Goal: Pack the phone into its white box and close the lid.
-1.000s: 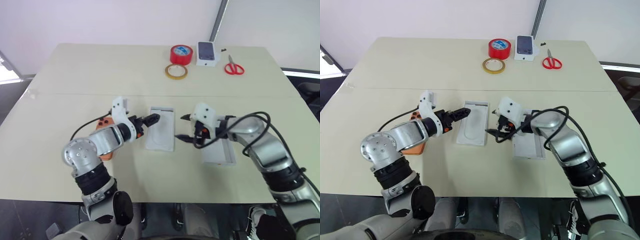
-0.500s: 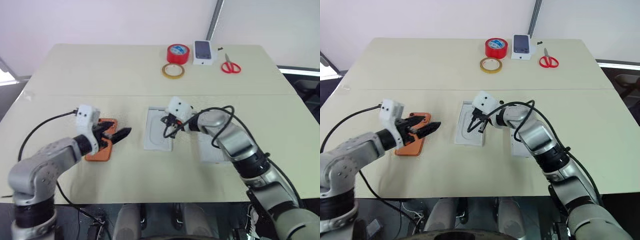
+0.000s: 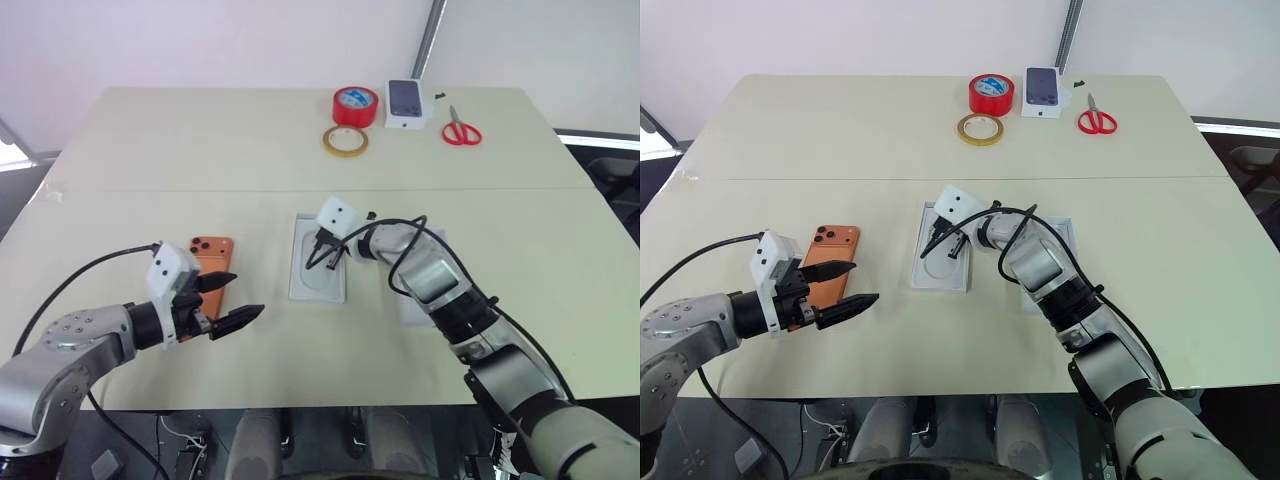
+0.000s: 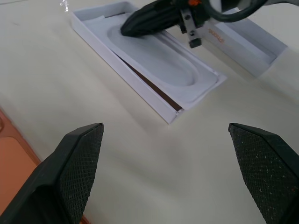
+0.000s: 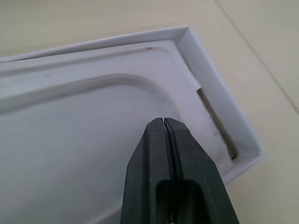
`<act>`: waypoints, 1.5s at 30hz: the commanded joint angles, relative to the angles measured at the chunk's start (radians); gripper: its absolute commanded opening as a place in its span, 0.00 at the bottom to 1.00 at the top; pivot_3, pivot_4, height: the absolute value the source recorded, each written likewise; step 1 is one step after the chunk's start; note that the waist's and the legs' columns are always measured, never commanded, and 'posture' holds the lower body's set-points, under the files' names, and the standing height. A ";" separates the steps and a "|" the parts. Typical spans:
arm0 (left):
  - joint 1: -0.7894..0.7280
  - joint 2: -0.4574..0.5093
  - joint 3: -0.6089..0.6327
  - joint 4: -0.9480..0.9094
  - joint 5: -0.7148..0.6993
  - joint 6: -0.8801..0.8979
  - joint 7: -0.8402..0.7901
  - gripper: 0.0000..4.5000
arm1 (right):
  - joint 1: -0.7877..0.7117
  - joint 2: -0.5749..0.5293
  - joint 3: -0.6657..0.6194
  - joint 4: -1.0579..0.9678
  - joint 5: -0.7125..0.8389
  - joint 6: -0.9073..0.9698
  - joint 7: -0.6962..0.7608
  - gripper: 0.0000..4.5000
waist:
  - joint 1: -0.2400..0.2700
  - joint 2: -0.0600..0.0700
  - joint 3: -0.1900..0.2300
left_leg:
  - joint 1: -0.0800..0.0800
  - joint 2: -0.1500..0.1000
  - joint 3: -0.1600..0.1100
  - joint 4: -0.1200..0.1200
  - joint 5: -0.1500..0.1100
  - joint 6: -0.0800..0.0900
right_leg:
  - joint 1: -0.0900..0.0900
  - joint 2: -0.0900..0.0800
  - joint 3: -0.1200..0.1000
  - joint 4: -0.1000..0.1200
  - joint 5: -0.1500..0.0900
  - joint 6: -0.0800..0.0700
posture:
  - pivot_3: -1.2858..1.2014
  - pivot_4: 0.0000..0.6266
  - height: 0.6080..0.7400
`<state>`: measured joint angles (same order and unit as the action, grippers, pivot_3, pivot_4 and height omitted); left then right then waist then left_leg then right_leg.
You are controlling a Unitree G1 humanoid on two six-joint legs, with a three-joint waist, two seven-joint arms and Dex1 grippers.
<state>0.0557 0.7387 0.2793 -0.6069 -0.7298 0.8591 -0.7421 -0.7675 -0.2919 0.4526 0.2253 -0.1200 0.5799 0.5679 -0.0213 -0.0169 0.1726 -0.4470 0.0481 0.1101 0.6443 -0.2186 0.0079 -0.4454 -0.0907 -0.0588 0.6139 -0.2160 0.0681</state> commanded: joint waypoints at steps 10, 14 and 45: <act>0.031 -0.009 -0.013 -0.042 -0.016 -0.025 0.047 1.00 | 0.009 0.014 -0.040 -0.047 -0.063 -0.124 -0.054 0.01 | 0.000 0.001 0.000 | 0.000 0.000 0.001 0.000 0.000 0.000 | 0.000 0.001 0.000 0.000 0.000 0.000 | 0.52 0.24 1.00; 0.016 -0.023 0.030 -0.008 -0.031 -0.006 0.102 1.00 | 0.031 0.013 -0.069 -0.140 0.007 -0.127 0.031 0.01 | 0.001 0.001 0.000 | -0.001 0.000 0.001 0.000 0.000 0.000 | 0.000 0.001 0.000 0.000 0.000 0.000 | 0.52 0.24 1.00; -0.217 -0.158 0.233 0.233 -0.130 0.665 0.461 1.00 | -0.136 0.298 0.272 0.018 -0.056 0.110 0.152 0.01 | 0.002 -0.001 -0.003 | 0.004 -0.002 0.000 -0.011 0.004 -0.007 | -0.006 -0.002 0.000 0.002 0.001 -0.001 | 0.52 0.24 1.00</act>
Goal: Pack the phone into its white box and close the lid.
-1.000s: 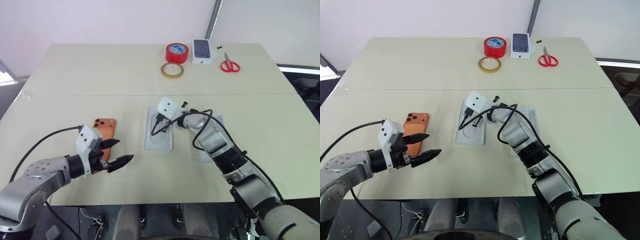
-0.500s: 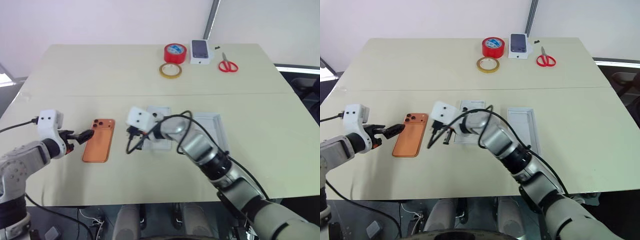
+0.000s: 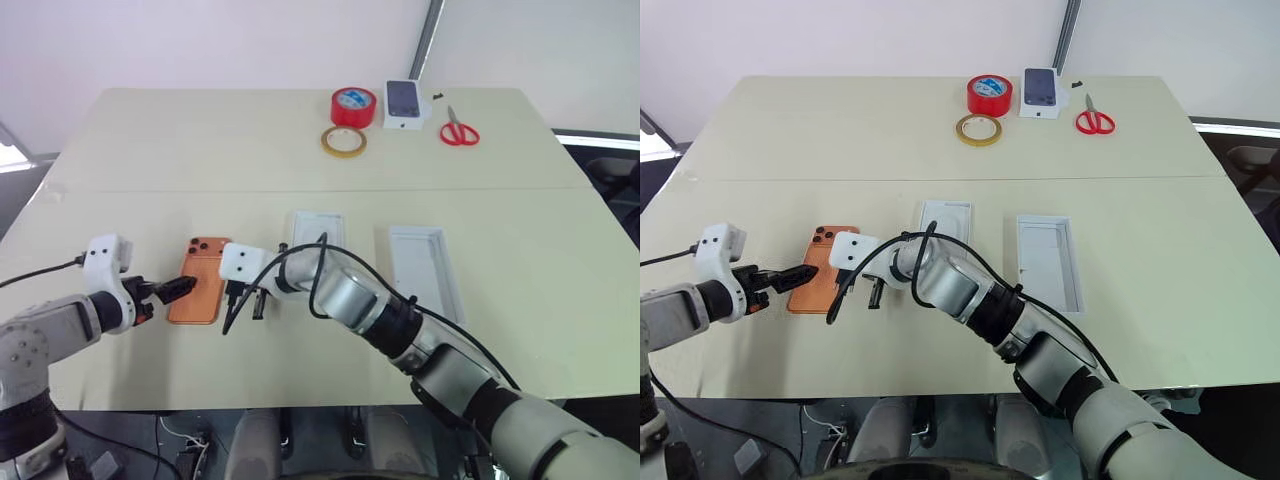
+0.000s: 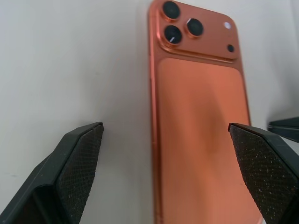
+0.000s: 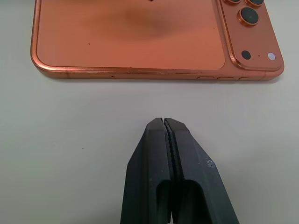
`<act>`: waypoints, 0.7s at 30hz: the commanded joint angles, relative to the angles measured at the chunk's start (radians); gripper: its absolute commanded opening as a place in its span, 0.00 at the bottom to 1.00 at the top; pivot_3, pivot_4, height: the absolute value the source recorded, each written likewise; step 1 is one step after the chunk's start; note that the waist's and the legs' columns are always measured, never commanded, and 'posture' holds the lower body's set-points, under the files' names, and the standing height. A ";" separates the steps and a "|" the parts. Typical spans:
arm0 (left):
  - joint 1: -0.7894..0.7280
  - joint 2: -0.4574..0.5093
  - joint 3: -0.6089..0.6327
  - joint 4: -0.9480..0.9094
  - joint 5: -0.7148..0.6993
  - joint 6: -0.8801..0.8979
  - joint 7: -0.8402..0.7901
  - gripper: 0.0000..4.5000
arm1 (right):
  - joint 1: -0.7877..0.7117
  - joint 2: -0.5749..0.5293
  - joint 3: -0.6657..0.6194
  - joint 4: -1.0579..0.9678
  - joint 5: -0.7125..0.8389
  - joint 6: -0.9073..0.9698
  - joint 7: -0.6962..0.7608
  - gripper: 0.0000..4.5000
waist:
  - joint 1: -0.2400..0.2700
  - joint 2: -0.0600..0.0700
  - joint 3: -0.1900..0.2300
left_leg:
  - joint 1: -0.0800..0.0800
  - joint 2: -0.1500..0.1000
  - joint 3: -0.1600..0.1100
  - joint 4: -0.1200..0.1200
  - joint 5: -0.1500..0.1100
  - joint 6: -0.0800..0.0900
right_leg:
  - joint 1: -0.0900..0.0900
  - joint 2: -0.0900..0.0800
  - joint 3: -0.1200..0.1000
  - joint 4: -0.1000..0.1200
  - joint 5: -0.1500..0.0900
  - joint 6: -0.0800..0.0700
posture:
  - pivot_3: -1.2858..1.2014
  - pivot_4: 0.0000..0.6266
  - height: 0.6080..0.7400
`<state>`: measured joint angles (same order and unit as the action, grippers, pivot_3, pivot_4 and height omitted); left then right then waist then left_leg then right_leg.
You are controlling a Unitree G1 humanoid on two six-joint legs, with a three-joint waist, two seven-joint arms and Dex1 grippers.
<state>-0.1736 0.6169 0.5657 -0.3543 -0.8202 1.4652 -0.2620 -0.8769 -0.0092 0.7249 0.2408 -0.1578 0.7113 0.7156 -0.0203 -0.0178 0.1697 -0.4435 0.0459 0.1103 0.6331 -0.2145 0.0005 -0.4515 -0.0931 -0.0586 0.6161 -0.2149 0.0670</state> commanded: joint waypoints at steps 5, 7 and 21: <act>-0.001 -0.095 -0.075 -0.050 -0.036 0.090 -0.017 1.00 | -0.025 0.008 -0.006 0.013 -0.035 -0.054 0.008 0.01 | 0.003 0.001 -0.002 | 0.000 0.000 0.000 -0.002 0.001 -0.001 | -0.001 0.000 0.000 0.000 0.000 -0.001 | 0.52 0.24 1.00; -0.019 -0.131 -0.063 -0.052 -0.040 0.107 -0.014 1.00 | -0.022 0.004 -0.011 0.012 -0.039 -0.060 0.012 0.01 | 0.007 0.001 -0.002 | 0.000 -0.001 0.000 -0.002 0.001 -0.001 | 0.000 0.000 -0.001 0.000 0.000 -0.001 | 0.52 0.24 1.00; -0.100 -0.226 -0.034 -0.050 -0.109 0.149 0.005 1.00 | -0.003 -0.002 -0.024 0.009 -0.064 -0.071 0.019 0.01 | 0.007 0.000 -0.003 | 0.001 -0.002 -0.001 0.000 0.001 0.000 | 0.007 -0.001 -0.004 -0.001 0.000 -0.001 | 0.52 0.24 1.00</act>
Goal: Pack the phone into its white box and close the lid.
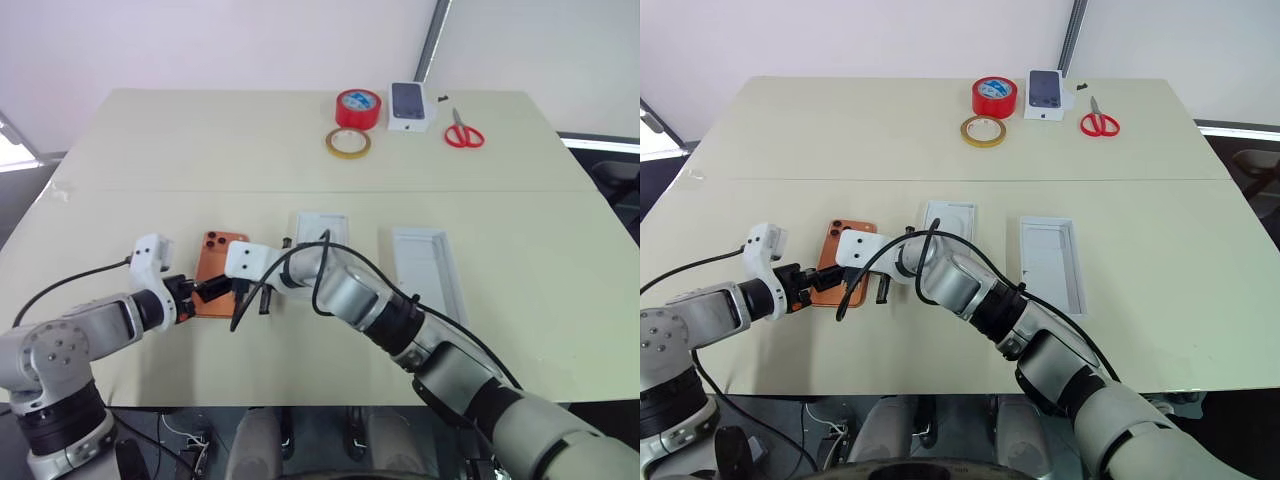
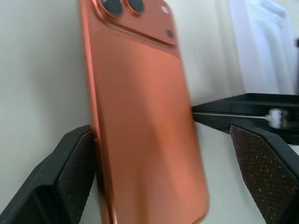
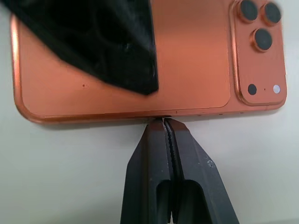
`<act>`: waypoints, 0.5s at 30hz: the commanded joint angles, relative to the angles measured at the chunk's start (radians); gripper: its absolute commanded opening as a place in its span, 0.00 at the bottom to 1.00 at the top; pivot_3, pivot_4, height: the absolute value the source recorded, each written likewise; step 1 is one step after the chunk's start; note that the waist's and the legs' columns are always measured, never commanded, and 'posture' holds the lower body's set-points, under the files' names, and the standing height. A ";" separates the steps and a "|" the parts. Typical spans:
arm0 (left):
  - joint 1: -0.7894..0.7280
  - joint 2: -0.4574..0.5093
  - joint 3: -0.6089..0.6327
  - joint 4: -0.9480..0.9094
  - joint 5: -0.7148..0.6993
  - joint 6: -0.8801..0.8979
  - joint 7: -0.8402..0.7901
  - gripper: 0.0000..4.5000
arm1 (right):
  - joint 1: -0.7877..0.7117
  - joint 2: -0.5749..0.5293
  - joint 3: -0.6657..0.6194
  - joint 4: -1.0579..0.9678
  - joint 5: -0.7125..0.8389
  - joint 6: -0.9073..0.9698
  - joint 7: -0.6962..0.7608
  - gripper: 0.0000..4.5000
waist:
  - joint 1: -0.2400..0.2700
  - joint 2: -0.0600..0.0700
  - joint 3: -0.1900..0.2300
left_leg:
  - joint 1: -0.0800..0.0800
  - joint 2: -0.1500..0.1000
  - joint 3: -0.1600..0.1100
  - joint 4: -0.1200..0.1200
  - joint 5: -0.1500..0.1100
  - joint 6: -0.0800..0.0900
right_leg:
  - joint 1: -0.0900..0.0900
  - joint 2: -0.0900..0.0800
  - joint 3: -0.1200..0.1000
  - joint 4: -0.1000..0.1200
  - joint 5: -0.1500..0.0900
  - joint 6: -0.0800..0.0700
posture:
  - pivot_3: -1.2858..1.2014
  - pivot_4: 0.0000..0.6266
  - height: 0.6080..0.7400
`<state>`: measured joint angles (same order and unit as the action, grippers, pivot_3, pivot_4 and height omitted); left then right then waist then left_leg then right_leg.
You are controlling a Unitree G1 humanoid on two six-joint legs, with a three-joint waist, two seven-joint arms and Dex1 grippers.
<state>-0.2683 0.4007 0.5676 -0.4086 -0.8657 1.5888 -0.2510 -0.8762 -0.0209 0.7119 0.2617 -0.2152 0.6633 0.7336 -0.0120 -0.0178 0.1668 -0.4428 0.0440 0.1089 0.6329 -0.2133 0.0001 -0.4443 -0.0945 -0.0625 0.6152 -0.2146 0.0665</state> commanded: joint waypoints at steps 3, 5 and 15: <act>-0.024 -0.004 -0.012 0.022 -0.058 0.026 0.015 1.00 | 0.000 0.008 -0.012 -0.012 -0.010 -0.027 0.000 0.01 | -0.005 0.000 0.000 | 0.000 0.000 0.000 0.000 0.000 0.000 | 0.000 0.001 0.000 0.000 0.000 0.000 | 0.52 0.24 1.00; -0.036 0.001 0.008 0.037 -0.050 0.026 0.026 1.00 | 0.003 0.007 -0.012 -0.014 -0.013 -0.029 0.001 0.01 | -0.005 0.000 0.000 | 0.000 0.000 -0.001 0.000 0.000 0.000 | 0.000 0.001 0.000 0.000 0.000 0.000 | 0.52 0.24 1.00; -0.072 -0.014 0.146 0.131 -0.044 0.026 0.093 1.00 | 0.021 -0.001 -0.003 -0.028 -0.024 -0.036 0.003 0.01 | -0.009 -0.001 0.000 | 0.000 0.005 -0.002 0.001 0.002 -0.002 | 0.000 0.007 0.000 0.000 0.000 0.000 | 0.52 0.24 1.00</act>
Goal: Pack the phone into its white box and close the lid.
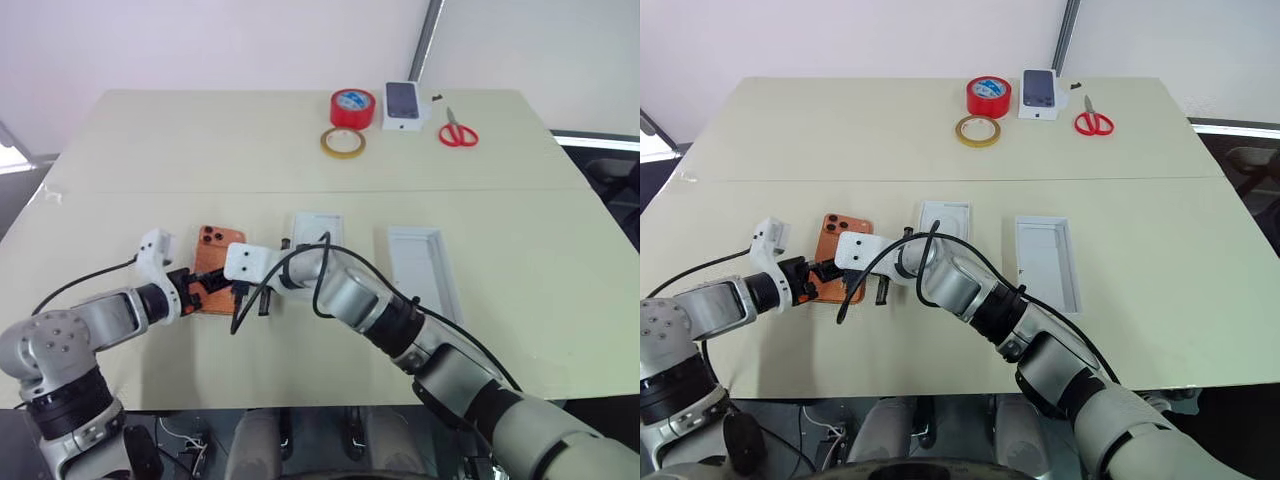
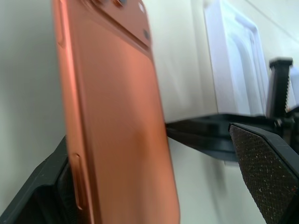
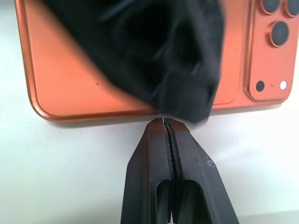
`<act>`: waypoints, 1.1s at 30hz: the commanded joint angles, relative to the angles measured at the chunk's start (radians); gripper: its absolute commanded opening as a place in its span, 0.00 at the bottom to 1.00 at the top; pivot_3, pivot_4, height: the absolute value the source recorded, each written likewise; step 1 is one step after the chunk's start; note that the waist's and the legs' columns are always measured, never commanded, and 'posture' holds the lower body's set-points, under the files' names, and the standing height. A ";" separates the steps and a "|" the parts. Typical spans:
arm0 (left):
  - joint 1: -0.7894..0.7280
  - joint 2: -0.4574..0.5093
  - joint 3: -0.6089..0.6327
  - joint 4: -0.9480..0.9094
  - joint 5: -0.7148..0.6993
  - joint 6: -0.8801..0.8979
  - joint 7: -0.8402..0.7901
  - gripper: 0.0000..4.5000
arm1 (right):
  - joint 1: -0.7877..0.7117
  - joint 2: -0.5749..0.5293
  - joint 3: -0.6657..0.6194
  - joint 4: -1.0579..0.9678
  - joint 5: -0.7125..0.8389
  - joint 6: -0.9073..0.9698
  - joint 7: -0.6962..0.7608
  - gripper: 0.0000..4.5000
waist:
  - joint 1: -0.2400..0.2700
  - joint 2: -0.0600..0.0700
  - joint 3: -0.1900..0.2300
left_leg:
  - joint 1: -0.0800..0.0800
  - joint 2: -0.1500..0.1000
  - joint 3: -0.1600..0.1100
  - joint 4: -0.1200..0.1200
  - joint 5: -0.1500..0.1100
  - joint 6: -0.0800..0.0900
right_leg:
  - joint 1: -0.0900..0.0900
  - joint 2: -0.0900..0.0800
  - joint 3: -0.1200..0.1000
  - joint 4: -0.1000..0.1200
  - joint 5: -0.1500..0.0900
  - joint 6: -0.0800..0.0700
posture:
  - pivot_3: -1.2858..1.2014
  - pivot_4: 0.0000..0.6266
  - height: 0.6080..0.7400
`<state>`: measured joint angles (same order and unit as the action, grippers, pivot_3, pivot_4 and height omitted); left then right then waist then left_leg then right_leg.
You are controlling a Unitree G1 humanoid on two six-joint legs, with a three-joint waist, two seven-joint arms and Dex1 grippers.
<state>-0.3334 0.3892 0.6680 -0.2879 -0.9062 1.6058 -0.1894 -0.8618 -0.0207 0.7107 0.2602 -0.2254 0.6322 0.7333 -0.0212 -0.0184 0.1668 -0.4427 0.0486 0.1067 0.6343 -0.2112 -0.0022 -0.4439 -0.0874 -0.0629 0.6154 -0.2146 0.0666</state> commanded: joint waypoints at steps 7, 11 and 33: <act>-0.005 -0.023 0.071 0.023 -0.044 0.009 0.067 0.48 | 0.021 -0.005 0.003 -0.047 -0.020 0.001 0.010 0.00 | 0.000 -0.001 0.000 | 0.000 0.000 0.000 0.000 0.000 0.000 | 0.000 0.000 0.000 0.000 0.000 0.000 | 0.52 0.24 1.00; -0.011 -0.035 0.102 0.038 -0.071 0.009 0.095 0.38 | 0.024 -0.012 -0.002 -0.063 -0.024 0.006 0.017 0.00 | 0.001 -0.001 0.000 | 0.000 0.000 -0.001 0.000 0.000 -0.001 | 0.000 0.000 0.000 0.000 0.000 0.000 | 0.52 0.24 1.00; -0.131 -0.125 0.196 0.064 -0.335 -0.005 0.299 0.00 | 0.081 -0.170 -0.294 -0.434 0.177 0.033 0.132 0.00 | 0.011 -0.003 0.001 | -0.001 0.000 -0.002 -0.001 0.000 -0.001 | -0.001 -0.002 -0.001 -0.001 0.001 -0.001 | 0.52 0.24 1.00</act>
<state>-0.4122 0.2714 0.8446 -0.2071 -1.1627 1.6052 0.0890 -0.7874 -0.1644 0.4783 -0.0974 -0.0954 0.6902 0.8400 -0.0097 -0.0218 0.1679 -0.4444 0.0484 0.1048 0.6335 -0.2112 -0.0030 -0.4444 -0.0890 -0.0643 0.6145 -0.2140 0.0652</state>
